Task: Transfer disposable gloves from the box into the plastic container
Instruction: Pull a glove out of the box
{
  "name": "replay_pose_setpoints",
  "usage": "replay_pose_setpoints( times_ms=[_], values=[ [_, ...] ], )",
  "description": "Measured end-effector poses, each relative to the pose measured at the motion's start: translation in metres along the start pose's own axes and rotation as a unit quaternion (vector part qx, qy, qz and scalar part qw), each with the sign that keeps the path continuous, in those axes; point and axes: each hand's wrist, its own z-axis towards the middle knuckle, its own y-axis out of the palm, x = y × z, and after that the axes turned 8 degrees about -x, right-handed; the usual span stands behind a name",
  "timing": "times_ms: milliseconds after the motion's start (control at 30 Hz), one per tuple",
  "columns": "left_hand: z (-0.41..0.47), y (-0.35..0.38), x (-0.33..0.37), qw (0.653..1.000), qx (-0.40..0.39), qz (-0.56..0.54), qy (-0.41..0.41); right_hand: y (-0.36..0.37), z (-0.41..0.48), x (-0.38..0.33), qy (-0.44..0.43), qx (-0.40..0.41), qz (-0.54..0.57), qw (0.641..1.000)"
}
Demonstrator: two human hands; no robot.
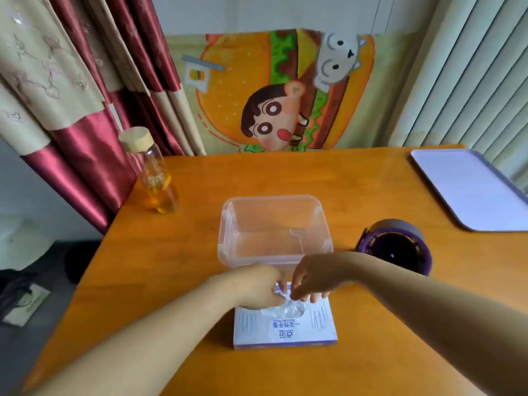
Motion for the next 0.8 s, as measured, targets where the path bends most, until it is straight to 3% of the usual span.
replay_pose_setpoints(
  times_ms=[100, 200, 300, 533, 800],
  values=[
    [0.015, 0.026, -0.013, 1.000, -0.003, 0.027, -0.002, 0.015, 0.020, 0.015, 0.001, 0.037, -0.100, 0.994],
    [0.026, 0.055, -0.030, 0.997, 0.059, 0.049, 0.015, 0.036, 0.042, 0.032, -0.012, 0.083, -0.150, 0.985],
    [0.033, 0.080, -0.050, 0.982, 0.150, 0.088, 0.067, 0.048, 0.055, 0.047, -0.051, 0.129, -0.157, 0.978],
    [0.054, 0.130, -0.077, 0.927, 0.337, 0.059, 0.152, 0.065, 0.083, 0.080, -0.155, 0.212, -0.172, 0.949],
    [0.064, 0.138, -0.080, 0.893, 0.408, 0.084, 0.172, 0.090, 0.107, 0.089, -0.194, 0.348, -0.137, 0.907]
  ],
)
